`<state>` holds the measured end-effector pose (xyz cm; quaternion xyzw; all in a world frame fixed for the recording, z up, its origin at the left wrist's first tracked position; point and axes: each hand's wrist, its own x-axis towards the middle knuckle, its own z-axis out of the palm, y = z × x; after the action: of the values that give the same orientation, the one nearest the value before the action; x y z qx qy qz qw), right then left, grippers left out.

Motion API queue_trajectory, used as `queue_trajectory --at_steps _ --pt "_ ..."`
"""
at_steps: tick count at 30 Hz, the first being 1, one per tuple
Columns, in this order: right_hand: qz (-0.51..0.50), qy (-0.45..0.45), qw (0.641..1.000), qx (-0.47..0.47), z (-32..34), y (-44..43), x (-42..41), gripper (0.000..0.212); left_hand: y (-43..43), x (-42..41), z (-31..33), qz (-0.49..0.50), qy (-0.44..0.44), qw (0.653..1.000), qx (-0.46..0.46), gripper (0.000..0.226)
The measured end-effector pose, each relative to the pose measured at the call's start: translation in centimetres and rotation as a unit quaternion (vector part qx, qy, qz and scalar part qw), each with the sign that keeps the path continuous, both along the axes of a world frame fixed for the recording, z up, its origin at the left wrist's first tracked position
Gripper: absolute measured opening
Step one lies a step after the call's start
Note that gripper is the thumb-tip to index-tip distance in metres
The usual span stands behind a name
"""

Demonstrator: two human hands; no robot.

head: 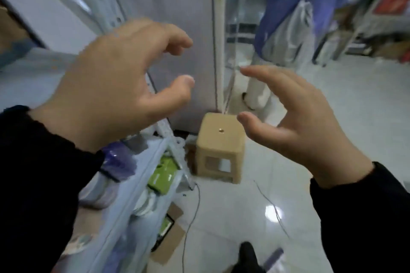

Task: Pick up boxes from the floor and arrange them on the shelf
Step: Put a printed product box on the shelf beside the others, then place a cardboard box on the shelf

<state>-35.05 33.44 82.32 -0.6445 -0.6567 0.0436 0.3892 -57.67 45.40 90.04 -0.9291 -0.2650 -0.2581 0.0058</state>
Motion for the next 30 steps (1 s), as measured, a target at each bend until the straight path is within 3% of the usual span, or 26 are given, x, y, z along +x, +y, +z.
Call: queue_trajectory --at_steps 6,10,16,22,30 --pt "-0.243 0.023 0.969 -0.028 -4.5 -18.6 11.6 0.069 -8.7 17.5 -6.6 -0.194 0.036 0.977 -0.083 0.054" --pt "-0.384 0.057 0.918 -0.081 -8.6 -31.4 16.6 0.072 -16.7 28.3 -11.8 -0.303 0.088 0.941 -0.12 0.057" --pt "-0.508 0.088 0.842 -0.161 -13.1 -46.5 21.3 0.075 -27.8 40.2 -18.8 -0.389 0.155 0.89 -0.183 0.059" --pt "-0.579 0.119 0.782 -0.197 -16.1 -53.5 24.1 0.075 -34.6 48.2 -23.1 -0.443 0.191 0.85 -0.212 0.057" --pt "-0.643 0.162 0.71 -0.237 -20.0 -53.9 27.8 0.077 -36.2 57.7 -27.1 -0.49 0.232 0.807 -0.231 0.045"
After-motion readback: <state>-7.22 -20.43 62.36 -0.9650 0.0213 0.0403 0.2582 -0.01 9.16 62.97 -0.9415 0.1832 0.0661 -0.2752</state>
